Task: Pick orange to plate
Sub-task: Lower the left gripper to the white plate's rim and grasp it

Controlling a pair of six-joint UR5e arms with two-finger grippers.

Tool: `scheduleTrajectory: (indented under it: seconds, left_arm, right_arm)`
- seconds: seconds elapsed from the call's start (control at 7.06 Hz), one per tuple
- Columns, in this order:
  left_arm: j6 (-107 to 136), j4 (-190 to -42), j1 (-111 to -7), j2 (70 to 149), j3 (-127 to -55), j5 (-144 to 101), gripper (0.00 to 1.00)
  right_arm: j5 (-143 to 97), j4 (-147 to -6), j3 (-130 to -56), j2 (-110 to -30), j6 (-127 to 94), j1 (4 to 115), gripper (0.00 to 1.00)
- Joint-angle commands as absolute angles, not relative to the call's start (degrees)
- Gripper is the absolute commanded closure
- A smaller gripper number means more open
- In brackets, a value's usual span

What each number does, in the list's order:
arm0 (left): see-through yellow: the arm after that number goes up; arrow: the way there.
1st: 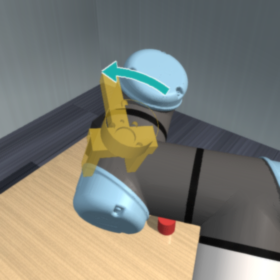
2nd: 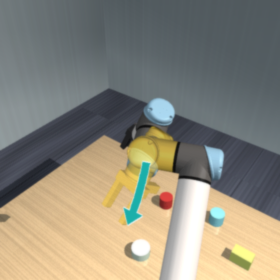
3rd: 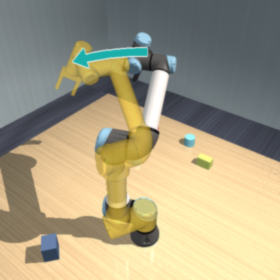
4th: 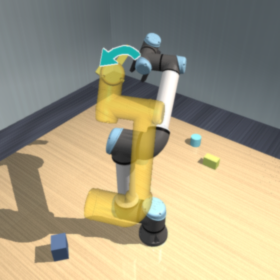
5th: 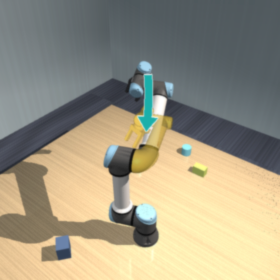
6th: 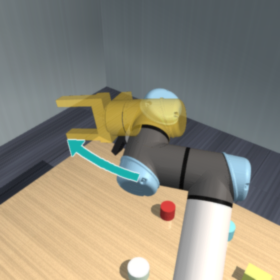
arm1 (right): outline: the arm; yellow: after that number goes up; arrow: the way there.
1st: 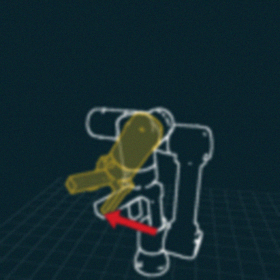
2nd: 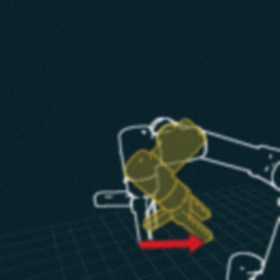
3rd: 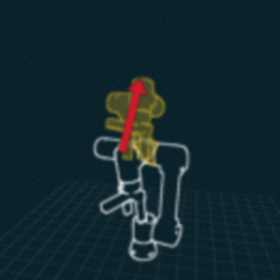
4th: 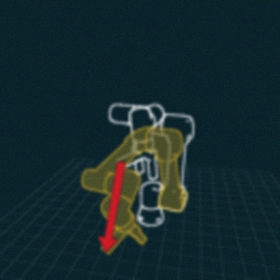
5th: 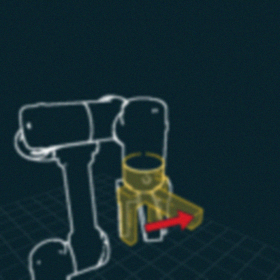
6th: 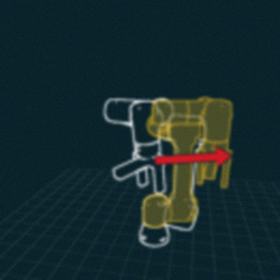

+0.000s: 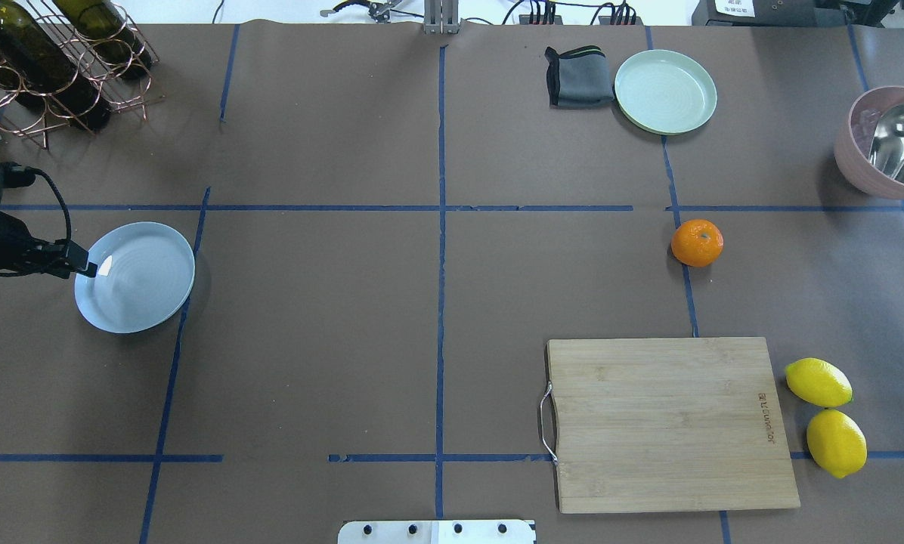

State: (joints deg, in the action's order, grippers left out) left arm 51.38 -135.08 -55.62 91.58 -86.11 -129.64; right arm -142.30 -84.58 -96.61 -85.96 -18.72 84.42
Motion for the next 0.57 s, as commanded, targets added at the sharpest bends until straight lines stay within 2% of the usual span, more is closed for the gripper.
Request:
scheduleTrajectory:
  seconds: [0.0, 0.43]
  left_arm:
    - [51.3, -135.1, -55.2, 91.7, -85.9, -129.6, 0.51]
    - [51.1, -135.1, -54.7, 91.9, -85.3, -129.6, 0.51]
  right_arm:
    - [-142.3, -84.6, -96.6, -86.0, -18.7, 84.4, 0.00]
    - [-142.3, -84.6, -96.7, -86.0, -18.7, 84.4, 0.00]
